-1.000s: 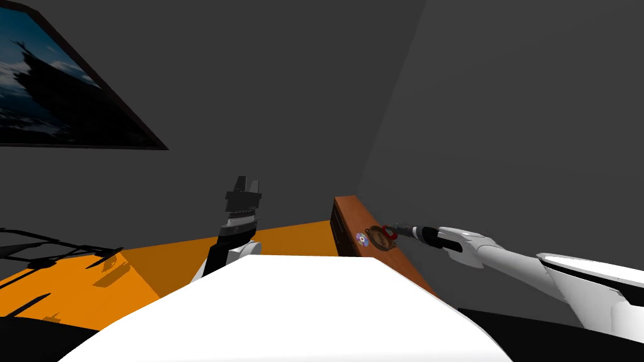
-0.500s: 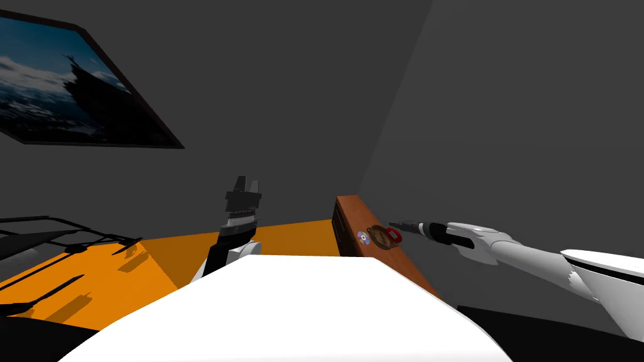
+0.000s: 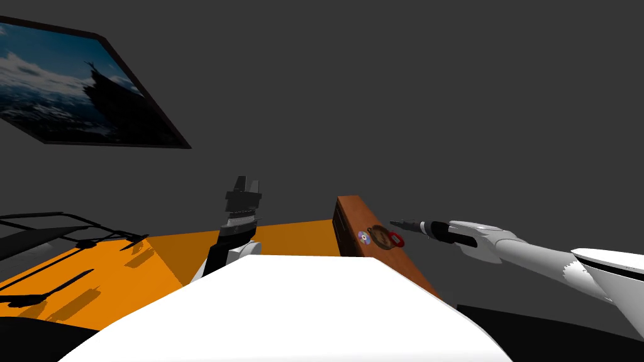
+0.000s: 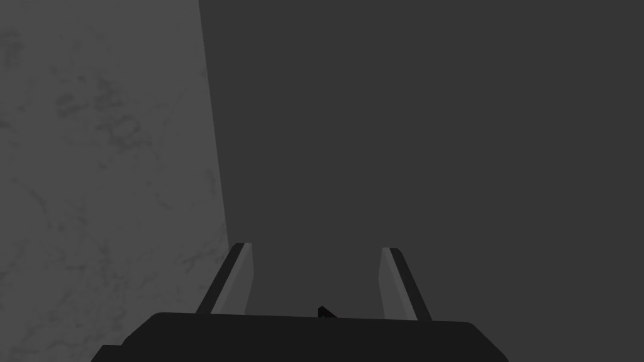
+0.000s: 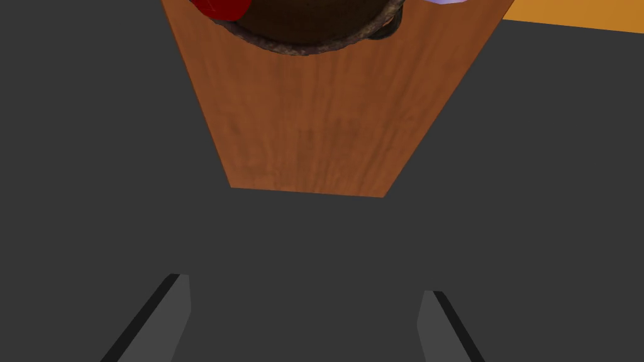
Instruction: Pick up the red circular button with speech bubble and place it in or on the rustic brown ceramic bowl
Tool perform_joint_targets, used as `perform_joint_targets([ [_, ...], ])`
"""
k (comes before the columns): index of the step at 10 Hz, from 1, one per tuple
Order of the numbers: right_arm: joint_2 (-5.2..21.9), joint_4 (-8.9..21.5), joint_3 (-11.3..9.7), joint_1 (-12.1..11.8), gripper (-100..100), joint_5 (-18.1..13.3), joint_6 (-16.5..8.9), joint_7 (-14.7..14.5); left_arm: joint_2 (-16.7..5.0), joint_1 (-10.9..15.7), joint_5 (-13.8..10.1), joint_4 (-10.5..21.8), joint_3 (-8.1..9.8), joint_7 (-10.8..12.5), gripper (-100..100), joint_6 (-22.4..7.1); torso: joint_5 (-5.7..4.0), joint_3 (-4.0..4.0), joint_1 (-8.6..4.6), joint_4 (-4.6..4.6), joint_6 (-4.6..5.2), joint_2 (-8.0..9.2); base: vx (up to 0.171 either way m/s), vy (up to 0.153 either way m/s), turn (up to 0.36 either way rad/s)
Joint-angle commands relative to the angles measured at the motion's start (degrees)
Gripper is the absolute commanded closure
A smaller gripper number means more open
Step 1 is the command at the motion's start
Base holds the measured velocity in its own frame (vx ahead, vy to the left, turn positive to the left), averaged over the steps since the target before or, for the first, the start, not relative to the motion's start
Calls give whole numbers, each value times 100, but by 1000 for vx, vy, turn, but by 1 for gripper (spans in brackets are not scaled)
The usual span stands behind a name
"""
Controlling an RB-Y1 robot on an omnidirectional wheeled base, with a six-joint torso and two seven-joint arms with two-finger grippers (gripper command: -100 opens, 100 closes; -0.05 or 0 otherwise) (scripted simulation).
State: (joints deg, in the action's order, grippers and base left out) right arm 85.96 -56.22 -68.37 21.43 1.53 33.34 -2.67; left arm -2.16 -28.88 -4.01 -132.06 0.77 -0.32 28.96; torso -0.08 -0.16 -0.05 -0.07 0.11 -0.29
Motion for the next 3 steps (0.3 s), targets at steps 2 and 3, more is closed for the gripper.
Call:
perform_joint_targets([
  [2, 0, 0, 0, 0, 0, 0, 0, 0, 0, 0, 0, 0, 0, 0, 0, 0, 0, 0, 0, 0, 0, -1, 0, 0, 0],
  [3, 0, 0, 0, 0, 0, 0, 0, 0, 0, 0, 0, 0, 0, 0, 0, 0, 0, -1, 0, 0, 0, -1, 0, 0, 0],
])
